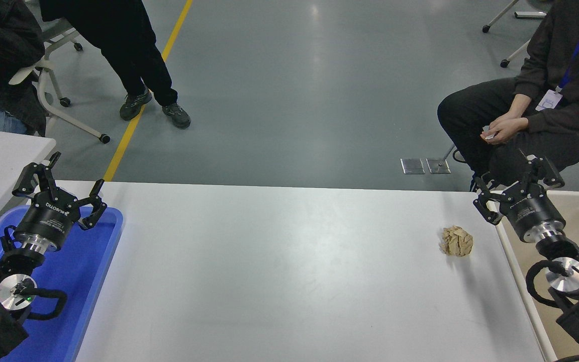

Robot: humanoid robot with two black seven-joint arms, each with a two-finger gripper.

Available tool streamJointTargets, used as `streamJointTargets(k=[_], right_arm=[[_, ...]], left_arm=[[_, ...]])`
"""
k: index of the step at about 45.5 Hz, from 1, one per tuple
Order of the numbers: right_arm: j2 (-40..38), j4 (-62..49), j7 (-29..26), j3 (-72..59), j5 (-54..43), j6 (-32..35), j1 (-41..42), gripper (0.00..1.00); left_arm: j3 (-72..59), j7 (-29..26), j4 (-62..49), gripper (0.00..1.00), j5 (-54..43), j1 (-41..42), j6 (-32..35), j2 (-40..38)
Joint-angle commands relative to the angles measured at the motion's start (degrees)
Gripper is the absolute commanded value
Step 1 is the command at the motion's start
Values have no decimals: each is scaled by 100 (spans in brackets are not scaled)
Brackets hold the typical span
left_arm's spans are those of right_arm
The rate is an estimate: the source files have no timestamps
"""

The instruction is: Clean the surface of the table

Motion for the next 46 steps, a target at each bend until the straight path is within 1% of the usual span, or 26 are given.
streamJointTargets(k=[1, 9, 13, 17, 23, 28, 36, 46], right_arm=[[109, -139, 50, -193, -22, -2, 93, 100], [127, -7, -55, -360, -49, 7, 163, 100], [-40, 134, -266, -1009, -145, -2, 268, 100], [-242, 212, -310, -1651, -154, 7, 462, 100], [-593, 564, -424, -2179, -180, 7, 629, 100], [-980, 994, -872, -2443, -172, 7, 761, 100], [-1622, 1855, -1557, -2505, -198, 60, 778, 100], [-2114, 2585, -2594, -2672, -558, 77, 770, 100]], left_arm=[[0, 0, 0, 100, 4, 0, 0, 0], [-8, 0, 0, 100, -5, 0, 0, 0], [-8, 0, 0, 100, -5, 0, 0, 0], [0, 0, 0, 100, 4, 0, 0, 0], [0, 0, 0, 100, -5, 0, 0, 0], [-8, 0, 0, 100, 4, 0, 0, 0], [0, 0, 0, 100, 4, 0, 0, 0], [0, 0, 0, 100, 4, 0, 0, 0]])
